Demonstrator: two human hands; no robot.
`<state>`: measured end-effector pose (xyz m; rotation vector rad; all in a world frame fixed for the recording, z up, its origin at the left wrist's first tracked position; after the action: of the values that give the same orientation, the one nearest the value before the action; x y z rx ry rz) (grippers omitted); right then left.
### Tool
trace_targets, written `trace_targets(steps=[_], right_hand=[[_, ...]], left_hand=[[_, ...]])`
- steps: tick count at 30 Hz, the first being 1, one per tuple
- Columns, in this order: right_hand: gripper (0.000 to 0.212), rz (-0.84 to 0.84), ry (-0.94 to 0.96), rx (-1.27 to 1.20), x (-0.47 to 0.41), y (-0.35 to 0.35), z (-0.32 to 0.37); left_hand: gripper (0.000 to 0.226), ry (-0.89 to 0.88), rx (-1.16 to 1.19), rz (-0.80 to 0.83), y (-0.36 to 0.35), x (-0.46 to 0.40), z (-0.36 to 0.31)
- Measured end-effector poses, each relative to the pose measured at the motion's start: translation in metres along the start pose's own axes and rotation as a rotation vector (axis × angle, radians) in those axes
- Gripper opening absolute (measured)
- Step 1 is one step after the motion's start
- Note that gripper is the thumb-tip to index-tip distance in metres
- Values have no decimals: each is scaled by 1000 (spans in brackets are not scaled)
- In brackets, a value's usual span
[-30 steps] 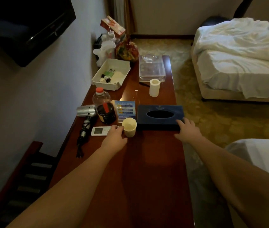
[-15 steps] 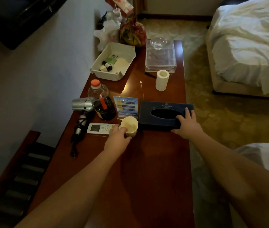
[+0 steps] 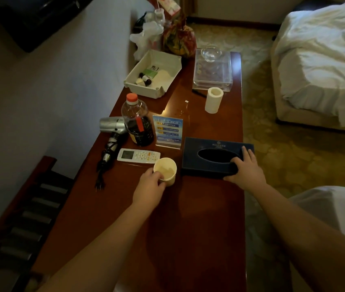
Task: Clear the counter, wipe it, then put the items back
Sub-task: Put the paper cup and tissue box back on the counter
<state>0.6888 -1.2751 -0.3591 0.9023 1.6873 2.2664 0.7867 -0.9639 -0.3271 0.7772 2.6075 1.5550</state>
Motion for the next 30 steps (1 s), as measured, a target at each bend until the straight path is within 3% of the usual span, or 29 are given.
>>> trace_targets(steps=[16, 23, 30], right_hand=[[60, -47, 71, -48, 133, -46, 53], [60, -41, 236, -18, 176, -33, 106], [57, 19, 520, 71, 253, -57, 215]], left_hand=[[11, 164, 158, -116, 27, 146, 99], [15, 232, 177, -254, 58, 213, 135], [8, 395, 305, -406, 91, 352, 193]])
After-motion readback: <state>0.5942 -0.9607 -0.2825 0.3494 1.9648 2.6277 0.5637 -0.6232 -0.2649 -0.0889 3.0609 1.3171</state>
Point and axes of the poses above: each hand's wrist, its own x-axis away from the middle knuckle, its own y-axis out of the back of the hand, z = x × y, the point moved 7 cm from there along -x, towards the middle knuckle, and after that the axes turned 2 degrees about z, right-handed, at the moved point
